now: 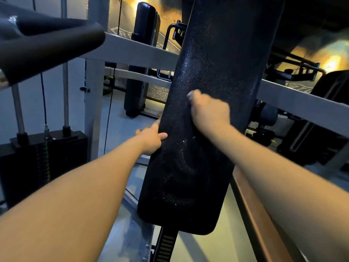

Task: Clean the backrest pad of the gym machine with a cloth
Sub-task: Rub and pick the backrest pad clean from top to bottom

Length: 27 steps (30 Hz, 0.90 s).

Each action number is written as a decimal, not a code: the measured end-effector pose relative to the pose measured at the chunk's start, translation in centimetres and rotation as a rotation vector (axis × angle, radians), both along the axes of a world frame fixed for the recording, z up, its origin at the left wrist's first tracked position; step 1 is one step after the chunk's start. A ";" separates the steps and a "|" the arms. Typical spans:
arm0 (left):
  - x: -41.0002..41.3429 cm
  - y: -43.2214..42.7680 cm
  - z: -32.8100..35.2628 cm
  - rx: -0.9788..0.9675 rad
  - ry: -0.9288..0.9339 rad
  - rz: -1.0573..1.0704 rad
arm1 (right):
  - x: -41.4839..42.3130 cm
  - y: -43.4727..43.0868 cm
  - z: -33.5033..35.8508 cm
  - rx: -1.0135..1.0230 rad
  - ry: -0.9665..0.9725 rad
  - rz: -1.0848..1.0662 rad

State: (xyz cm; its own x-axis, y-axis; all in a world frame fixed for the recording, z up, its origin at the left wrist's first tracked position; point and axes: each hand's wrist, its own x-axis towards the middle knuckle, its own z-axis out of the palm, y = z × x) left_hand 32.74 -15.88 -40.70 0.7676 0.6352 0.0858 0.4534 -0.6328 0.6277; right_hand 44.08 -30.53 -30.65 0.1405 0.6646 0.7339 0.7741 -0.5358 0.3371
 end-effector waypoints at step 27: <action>-6.4 -7.1 2.4 -0.182 -0.435 0.030 | -4.5 -3.7 -1.3 0.034 0.796 0.266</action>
